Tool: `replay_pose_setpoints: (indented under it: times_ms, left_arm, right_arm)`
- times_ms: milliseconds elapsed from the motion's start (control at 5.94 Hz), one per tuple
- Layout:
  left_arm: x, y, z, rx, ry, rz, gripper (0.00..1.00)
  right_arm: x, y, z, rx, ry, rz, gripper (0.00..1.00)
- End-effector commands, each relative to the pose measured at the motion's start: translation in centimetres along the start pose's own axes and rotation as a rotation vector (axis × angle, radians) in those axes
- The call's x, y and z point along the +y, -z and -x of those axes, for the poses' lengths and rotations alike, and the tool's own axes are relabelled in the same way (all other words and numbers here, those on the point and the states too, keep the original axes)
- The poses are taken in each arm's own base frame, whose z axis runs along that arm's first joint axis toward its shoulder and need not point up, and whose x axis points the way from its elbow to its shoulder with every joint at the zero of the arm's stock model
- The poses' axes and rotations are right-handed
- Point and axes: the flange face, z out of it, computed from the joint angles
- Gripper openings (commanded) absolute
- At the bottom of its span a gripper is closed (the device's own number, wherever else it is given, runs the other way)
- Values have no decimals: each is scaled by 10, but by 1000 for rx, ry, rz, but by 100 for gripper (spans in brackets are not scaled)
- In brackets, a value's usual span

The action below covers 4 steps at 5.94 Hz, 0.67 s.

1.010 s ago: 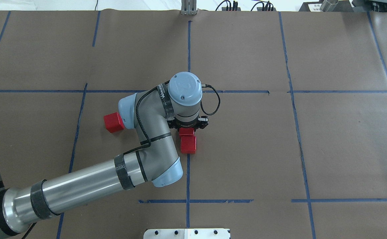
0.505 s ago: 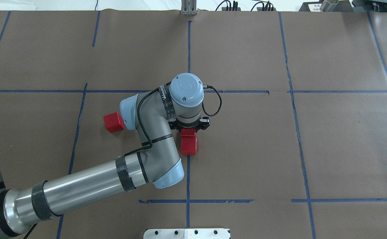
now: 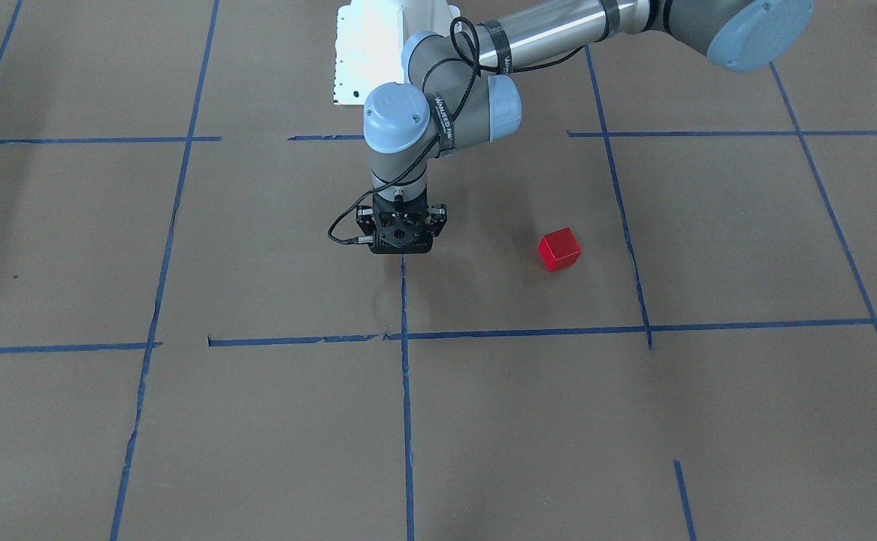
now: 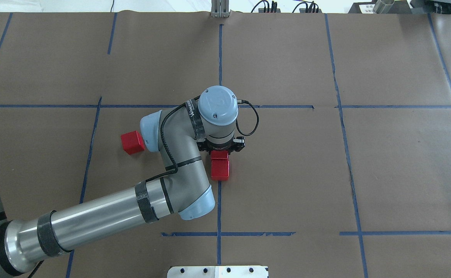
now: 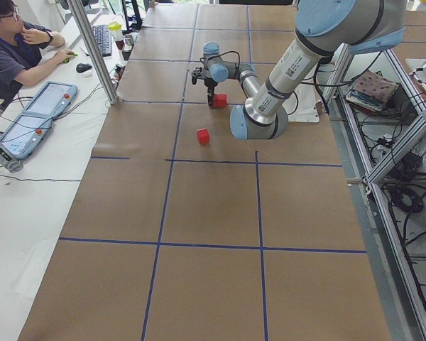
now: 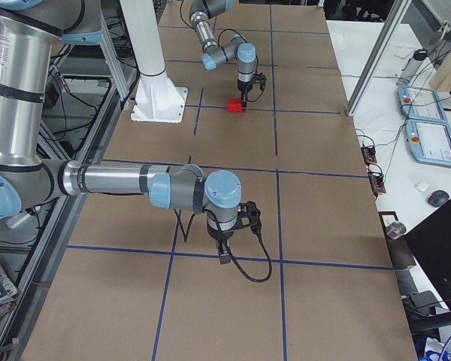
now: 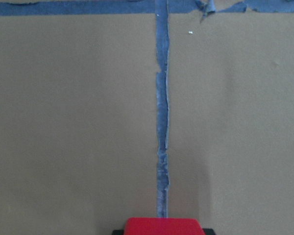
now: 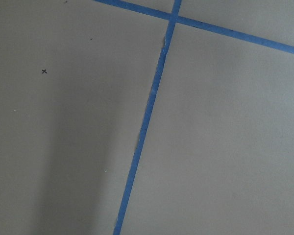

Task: Form red blocks into L shape at center
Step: 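Lower the cube with the left gripper against the placed cube's near side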

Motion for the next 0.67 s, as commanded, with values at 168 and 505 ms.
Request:
replay_pose_setpoints:
  times_ms: [168, 505]
  left_arm:
    - [0, 0, -1, 7, -2, -2, 24]
    - [2, -3, 0, 3, -3, 1, 26]
  right_arm:
    - [0, 1, 1, -1, 1, -2, 100]
    - [0, 1, 1, -1, 1, -2, 100]
